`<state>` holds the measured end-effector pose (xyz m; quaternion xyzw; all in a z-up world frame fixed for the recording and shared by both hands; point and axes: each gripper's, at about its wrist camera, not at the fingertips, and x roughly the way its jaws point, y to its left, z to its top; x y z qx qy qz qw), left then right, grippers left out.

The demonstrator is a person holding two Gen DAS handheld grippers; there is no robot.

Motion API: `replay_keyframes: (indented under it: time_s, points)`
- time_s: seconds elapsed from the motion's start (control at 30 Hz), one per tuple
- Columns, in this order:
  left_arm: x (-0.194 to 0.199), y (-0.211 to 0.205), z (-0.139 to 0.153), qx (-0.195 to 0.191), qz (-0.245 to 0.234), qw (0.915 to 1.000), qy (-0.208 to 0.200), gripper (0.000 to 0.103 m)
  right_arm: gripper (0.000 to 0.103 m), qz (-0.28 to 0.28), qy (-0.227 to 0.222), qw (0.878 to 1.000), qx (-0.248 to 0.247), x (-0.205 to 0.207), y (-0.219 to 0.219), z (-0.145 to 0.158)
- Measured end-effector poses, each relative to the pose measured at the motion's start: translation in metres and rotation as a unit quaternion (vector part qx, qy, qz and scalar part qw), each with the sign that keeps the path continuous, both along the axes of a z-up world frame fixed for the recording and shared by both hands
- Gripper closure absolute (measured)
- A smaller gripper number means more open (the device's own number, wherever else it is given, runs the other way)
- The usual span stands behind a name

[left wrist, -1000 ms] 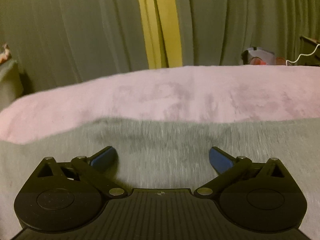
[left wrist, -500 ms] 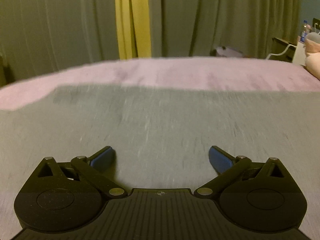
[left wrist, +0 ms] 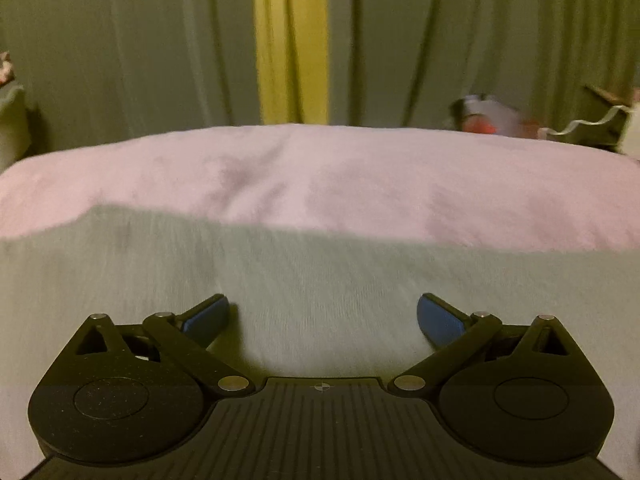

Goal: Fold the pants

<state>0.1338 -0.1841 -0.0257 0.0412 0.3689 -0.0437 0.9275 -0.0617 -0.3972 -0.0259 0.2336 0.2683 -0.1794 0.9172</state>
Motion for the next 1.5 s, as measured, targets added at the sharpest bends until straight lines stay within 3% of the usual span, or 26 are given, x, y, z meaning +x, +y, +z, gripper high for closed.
replay_keyframes:
  time_s: [0.07,0.2,0.4,0.53,0.6,0.7,0.83,0.9,0.97,1.07,1.1,1.2,1.3,1.37,1.4,1.5]
  points:
    - [-0.028,-0.003,-0.008,-0.003,-0.015,0.9999,0.000,0.000,0.009,0.000,0.000,1.000,-0.003,-0.001,0.001,0.000]
    - [-0.069,0.003,-0.018,-0.004,-0.017,0.9989,-0.043,0.000,0.011,0.020,0.007,1.000,-0.015,0.003,0.007,0.002]
    - [-0.044,-0.026,-0.001,0.029,-0.031,0.9979,-0.049,0.000,0.025,0.004,0.017,0.999,-0.028,0.006,0.006,0.001]
    - [-0.030,-0.057,-0.005,-0.020,-0.067,0.9973,-0.021,0.000,0.027,-0.009,0.014,0.999,-0.038,0.004,0.004,0.001]
    - [-0.020,-0.071,-0.010,0.003,-0.071,0.9969,-0.033,0.000,0.028,-0.008,0.014,0.999,-0.039,0.004,0.004,0.000]
    - [0.017,-0.076,-0.008,-0.010,-0.051,0.9985,-0.015,0.000,0.027,-0.008,0.011,0.999,-0.033,0.004,0.002,-0.002]
    - [0.049,-0.082,-0.006,0.024,-0.057,0.9975,-0.034,0.000,0.026,-0.006,0.012,0.999,-0.037,0.005,0.004,-0.003]
    - [0.055,-0.078,0.001,0.052,-0.012,0.9976,-0.044,0.000,0.026,-0.007,0.007,0.999,-0.032,0.003,0.002,-0.003]
    - [0.055,-0.057,0.004,0.064,0.034,0.9965,-0.043,0.000,0.026,-0.008,0.004,1.000,-0.028,0.002,0.001,-0.004]
    - [0.019,-0.013,0.008,0.006,0.023,0.9989,-0.041,0.000,0.026,-0.006,0.007,0.999,-0.034,0.003,0.003,-0.005]
    - [0.005,-0.003,0.008,0.006,0.015,0.9990,-0.042,0.000,0.024,-0.005,0.006,0.999,-0.032,0.003,0.003,-0.005]
    - [-0.042,0.038,0.005,0.039,-0.013,0.9988,-0.027,0.000,0.023,-0.003,0.008,0.999,-0.033,0.005,0.003,-0.004]
    - [-0.067,0.080,0.000,0.067,0.000,0.9978,0.005,0.000,0.022,-0.002,0.011,0.999,-0.031,0.005,0.002,-0.003]
    - [-0.071,0.110,-0.001,0.061,0.021,0.9974,0.032,0.000,0.015,0.006,-0.001,1.000,-0.004,0.003,-0.004,-0.003]
    - [-0.071,0.125,0.001,0.053,0.035,0.9973,0.036,0.000,0.006,0.015,-0.012,1.000,0.019,0.001,-0.008,-0.003]
    - [-0.077,0.158,0.010,0.038,0.080,0.9954,0.038,0.000,0.005,0.009,-0.037,0.995,0.094,-0.014,-0.027,0.004]
